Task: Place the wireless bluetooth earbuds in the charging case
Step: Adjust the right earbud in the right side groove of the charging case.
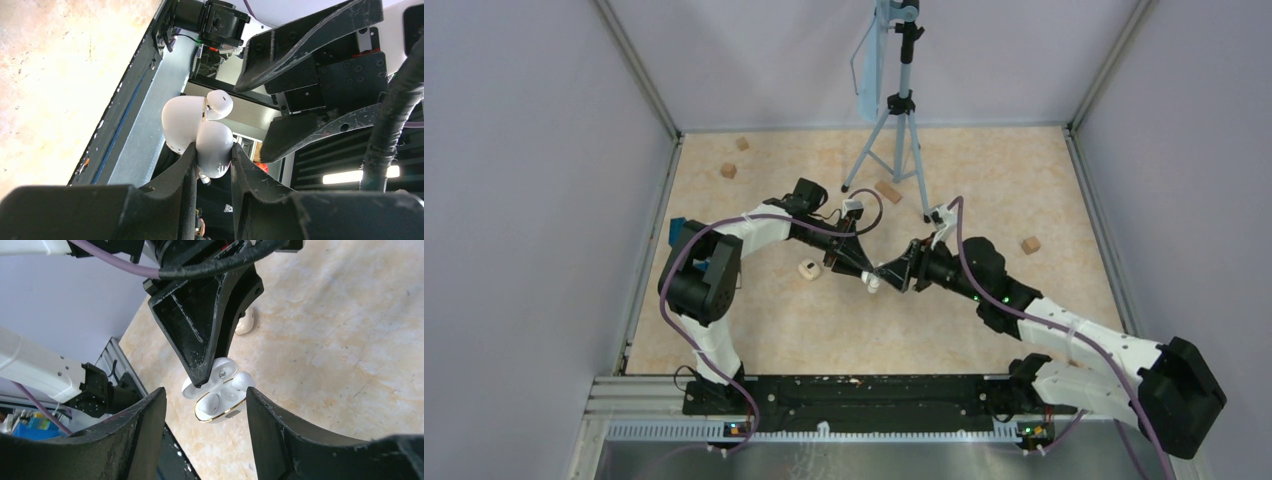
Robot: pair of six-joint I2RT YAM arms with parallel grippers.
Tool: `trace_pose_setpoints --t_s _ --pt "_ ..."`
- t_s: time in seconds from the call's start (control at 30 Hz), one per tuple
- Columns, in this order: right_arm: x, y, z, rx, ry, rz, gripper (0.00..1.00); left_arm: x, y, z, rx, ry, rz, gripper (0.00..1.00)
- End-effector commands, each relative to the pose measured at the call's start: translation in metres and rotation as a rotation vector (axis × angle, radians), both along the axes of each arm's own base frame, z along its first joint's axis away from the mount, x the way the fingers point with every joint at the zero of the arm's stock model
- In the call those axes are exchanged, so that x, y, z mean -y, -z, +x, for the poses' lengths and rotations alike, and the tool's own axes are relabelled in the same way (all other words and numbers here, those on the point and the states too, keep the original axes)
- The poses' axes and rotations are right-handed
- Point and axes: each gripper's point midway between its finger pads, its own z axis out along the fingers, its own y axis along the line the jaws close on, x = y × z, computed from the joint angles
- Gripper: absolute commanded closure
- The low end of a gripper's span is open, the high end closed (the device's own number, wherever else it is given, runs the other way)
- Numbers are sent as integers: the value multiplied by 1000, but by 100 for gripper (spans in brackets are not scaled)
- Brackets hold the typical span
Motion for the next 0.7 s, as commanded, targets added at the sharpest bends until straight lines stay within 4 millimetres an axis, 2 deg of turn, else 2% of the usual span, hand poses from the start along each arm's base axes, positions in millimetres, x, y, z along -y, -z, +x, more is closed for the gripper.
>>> trace_pose_setpoints --t_s 0.0,0.27,0.47,0.67 --pt "7 -27 12 71 71 40 40 -2 -11 0 37 4 -40 100" --pt "-7 -23 18 53 39 48 39 -2 -13 -1 38 4 -41 100" --pt "-9 -28 23 71 49 53 39 -2 -14 0 42 3 -43 100" --pt "-14 -29 19 70 9 60 39 -2 -14 0 41 4 -43 100"
